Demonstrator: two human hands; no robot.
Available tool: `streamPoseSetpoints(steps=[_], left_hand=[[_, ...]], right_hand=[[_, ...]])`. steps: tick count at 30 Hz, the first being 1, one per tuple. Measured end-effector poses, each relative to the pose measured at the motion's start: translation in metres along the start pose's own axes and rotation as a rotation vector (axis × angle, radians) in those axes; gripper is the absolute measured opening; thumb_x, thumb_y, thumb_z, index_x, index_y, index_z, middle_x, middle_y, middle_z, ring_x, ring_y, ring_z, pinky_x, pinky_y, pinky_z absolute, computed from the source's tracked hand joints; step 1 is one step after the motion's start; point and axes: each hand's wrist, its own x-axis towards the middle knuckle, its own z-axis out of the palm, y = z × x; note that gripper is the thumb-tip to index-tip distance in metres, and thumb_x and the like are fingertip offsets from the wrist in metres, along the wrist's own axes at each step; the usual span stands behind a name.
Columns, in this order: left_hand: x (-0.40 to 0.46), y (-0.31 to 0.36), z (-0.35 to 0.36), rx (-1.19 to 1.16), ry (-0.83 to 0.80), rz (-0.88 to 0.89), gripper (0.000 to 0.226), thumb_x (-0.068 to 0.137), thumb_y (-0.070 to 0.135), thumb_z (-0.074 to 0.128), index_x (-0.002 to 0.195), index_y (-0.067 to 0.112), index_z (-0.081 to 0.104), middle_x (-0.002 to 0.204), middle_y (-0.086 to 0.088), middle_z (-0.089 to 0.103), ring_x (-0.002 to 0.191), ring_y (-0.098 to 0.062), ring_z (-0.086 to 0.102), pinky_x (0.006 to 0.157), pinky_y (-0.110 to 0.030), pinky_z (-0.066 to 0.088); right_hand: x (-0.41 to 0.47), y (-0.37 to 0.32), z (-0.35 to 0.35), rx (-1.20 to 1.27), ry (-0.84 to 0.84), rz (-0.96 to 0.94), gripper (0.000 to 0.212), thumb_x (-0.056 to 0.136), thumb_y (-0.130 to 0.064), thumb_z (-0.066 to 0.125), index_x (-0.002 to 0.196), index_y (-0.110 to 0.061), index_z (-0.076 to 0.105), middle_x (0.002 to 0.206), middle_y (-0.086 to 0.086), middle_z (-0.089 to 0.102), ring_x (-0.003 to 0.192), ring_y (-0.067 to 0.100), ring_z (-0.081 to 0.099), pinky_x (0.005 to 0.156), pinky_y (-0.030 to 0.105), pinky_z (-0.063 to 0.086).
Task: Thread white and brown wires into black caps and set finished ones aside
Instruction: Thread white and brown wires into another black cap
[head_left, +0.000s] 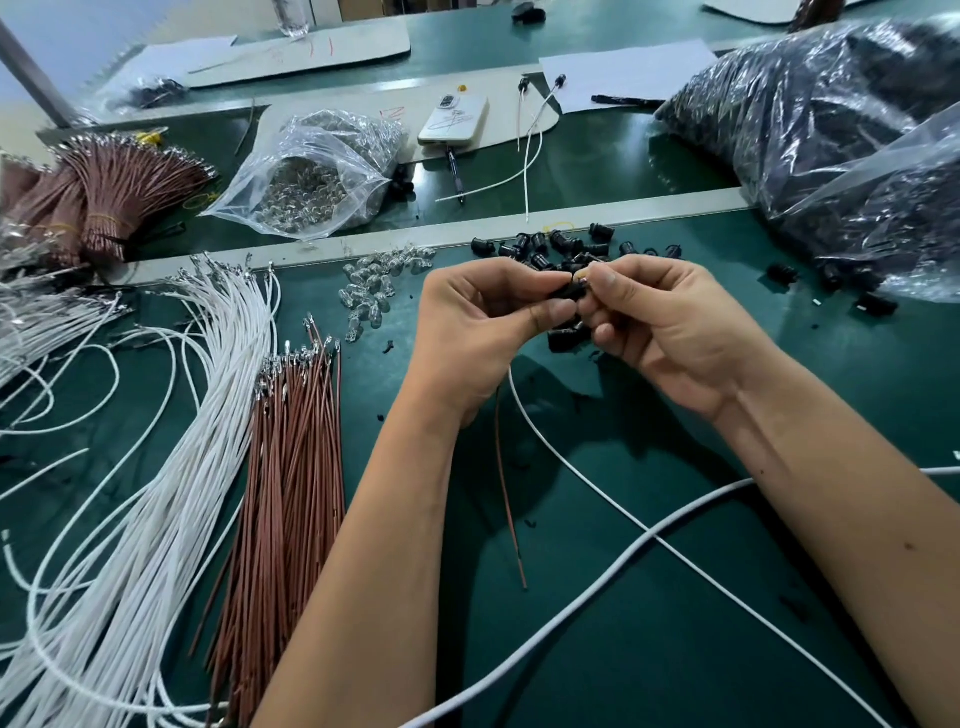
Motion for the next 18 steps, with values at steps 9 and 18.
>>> streamPoseSetpoints(steps=[9,18], left_hand=[[-0.004,0.003,0.003,-0.035,-0.028,-0.019,0.023,0.071,-0.019,0.076,0.087,-0.002,0.073,0.083,-0.009,0.077,0.079,-0.021,0.074,0.077,-0.029,0.059],[-0.003,0.007,0.014,-0.03,0.065,-0.033,0.019,0.073,-0.016,0.078,0.084,-0.001,0.074,0.08,-0.009,0.077,0.074,-0.02,0.074,0.075,-0.029,0.06]], right_hand=[[-0.004,-0.003,0.0,0.077,-0.053,0.098,0.021,0.079,-0.016,0.068,0.06,-0.019,0.075,0.062,0.0,0.069,0.056,0.005,0.065,0.054,0.015,0.056],[-0.004,-0.003,0.012,0.106,0.091,0.051,0.014,0.079,-0.02,0.071,0.067,-0.016,0.076,0.064,0.0,0.067,0.051,0.004,0.06,0.048,0.014,0.052]])
